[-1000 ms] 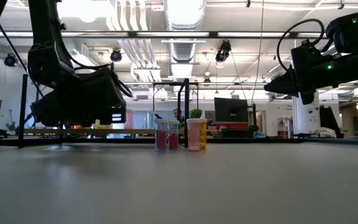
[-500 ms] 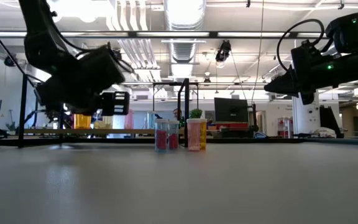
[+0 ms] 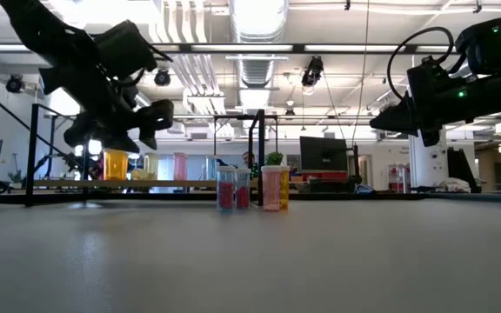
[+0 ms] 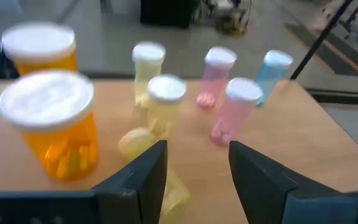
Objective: Pick and place medicine bottles onto shelf by color
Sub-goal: Put the yellow pill bottle on the shelf aligned with the other yellow pill bottle
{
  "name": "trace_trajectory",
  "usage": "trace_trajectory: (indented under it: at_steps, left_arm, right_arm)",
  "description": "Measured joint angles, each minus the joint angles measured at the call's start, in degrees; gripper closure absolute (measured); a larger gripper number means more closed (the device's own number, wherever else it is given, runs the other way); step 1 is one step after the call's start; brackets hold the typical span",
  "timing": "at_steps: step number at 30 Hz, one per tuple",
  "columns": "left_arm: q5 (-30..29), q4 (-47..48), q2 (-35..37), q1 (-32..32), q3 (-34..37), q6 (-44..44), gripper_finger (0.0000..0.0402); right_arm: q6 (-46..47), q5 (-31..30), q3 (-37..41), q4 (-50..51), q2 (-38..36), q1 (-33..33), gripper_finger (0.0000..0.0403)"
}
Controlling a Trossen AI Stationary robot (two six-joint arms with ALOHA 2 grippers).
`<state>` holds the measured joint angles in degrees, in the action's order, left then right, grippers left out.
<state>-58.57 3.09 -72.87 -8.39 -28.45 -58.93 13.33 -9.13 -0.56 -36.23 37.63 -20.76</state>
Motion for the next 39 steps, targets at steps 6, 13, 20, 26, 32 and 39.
trace_trajectory:
  at_steps: [6,13,20,26,32,39]
  left_arm:
    - [10.5,5.3,4.7,-3.4,0.0,-5.2,0.0246]
    - [15.6,9.9,4.8,-5.6,-0.2,-11.2,0.0246]
    - [18.0,11.9,2.6,-7.0,-1.4,-14.3,0.0246]
    - [18.0,11.0,1.0,-8.7,-2.2,-14.5,0.0246]
    - [18.0,11.0,-1.6,-10.4,-2.7,-17.3,0.0246]
    - [17.5,11.4,-5.5,-11.8,-4.9,-20.3,0.0246]
  right_arm:
    - [0.0,0.0,0.0,0.0,0.0,0.0,0.0394]
    - [0.0,0.0,0.0,0.0,0.0,0.0,0.0394]
    - [0.0,0.0,0.0,0.0,0.0,0.0,0.0394]
    - [0.0,0.0,0.0,0.0,0.0,0.0,0.0394]
    - [0.0,0.0,0.0,0.0,0.0,0.0,0.0394]
    - [0.0,0.0,0.0,0.0,0.0,0.0,0.0394]
